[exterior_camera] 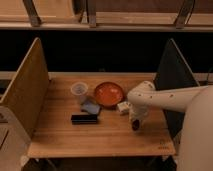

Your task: Drag the pepper across the table

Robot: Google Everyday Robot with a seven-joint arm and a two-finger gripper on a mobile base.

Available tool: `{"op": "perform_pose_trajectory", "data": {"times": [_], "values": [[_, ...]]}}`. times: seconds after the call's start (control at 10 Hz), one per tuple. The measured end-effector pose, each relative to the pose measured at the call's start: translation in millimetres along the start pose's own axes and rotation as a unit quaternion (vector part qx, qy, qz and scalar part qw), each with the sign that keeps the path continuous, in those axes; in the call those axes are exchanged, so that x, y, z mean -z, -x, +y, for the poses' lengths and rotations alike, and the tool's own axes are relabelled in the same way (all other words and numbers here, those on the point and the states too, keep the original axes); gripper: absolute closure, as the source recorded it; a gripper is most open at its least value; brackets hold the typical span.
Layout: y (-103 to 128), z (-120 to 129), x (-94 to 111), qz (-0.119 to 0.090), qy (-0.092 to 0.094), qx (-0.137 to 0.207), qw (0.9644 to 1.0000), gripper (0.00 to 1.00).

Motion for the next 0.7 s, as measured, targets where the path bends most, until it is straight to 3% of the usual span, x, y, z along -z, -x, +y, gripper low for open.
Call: {"op": "perform_pose_trajectory", "data": {"times": [0.2,0.3,0.7], "values": [[8,-32,3,-0.003,0.000,-0.040,0.9992,1.00],[7,-30,3,-0.003,0.001,-0.039,0.9992,0.98],[8,-27,3,-0.004,0.004,-0.037,0.9993,0.66]]}}
